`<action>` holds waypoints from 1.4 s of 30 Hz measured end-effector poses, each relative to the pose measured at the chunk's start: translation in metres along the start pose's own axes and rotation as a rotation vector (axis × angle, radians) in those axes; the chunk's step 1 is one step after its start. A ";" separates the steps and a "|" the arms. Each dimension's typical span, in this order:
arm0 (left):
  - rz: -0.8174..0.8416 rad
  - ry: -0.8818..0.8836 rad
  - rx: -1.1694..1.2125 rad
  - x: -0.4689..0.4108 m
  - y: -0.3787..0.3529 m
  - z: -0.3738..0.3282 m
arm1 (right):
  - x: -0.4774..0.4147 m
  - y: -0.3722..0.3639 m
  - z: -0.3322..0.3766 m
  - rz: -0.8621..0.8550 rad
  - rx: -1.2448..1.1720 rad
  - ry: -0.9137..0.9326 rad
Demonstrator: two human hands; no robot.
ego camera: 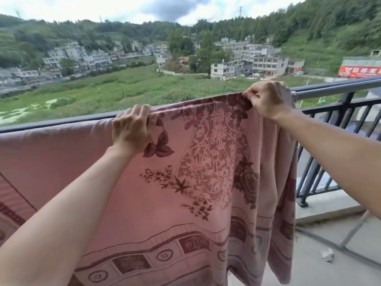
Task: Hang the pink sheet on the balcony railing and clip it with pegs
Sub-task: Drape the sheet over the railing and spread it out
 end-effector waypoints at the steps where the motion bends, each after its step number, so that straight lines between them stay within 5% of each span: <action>1: 0.008 0.008 -0.001 0.000 0.001 0.001 | -0.001 -0.002 -0.004 0.004 -0.033 -0.049; 6: 0.001 0.071 0.049 -0.001 0.009 -0.002 | -0.005 0.019 -0.072 -0.186 -0.087 -0.400; 10: -0.044 -0.034 0.265 -0.038 0.013 -0.064 | -0.004 0.014 -0.119 -0.099 -0.207 -0.684; 18: 0.066 -0.188 0.117 -0.096 -0.017 -0.153 | -0.034 0.100 -0.143 -0.218 -0.249 -0.594; 21: 0.051 -0.206 0.109 -0.105 -0.015 -0.166 | -0.032 0.122 -0.153 -0.267 -0.463 -0.676; 26: 0.046 -0.233 0.127 -0.117 -0.005 -0.175 | 0.007 0.068 -0.151 0.417 -0.822 -0.938; 28: 0.036 -0.238 0.135 -0.121 0.001 -0.177 | 0.004 0.074 -0.150 0.369 -0.773 -0.883; 32: 0.007 -0.246 0.144 -0.109 0.003 -0.168 | -0.016 0.127 -0.187 -0.106 -0.693 -0.845; 35: 0.013 -0.231 0.133 -0.111 0.001 -0.166 | -0.010 0.158 -0.227 -0.280 -0.394 -0.901; 37: 0.028 -0.216 0.126 -0.114 0.000 -0.165 | 0.001 0.154 -0.239 -0.185 -0.125 -0.861; 40: 0.042 -0.181 0.102 -0.116 -0.002 -0.167 | 0.014 0.121 -0.234 0.334 0.266 -0.703; 42: 0.065 -0.150 0.077 -0.114 -0.004 -0.167 | 0.003 0.113 -0.212 0.343 0.403 -0.544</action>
Point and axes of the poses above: each hand's wrist, its own x-axis away from the middle knuckle, its own y-axis out of the back of the hand, z = x × y, the point moved 5 cm from there along -x, towards the middle knuckle, and after that the axes turned 11 degrees about -y, right-handed, at the moved point
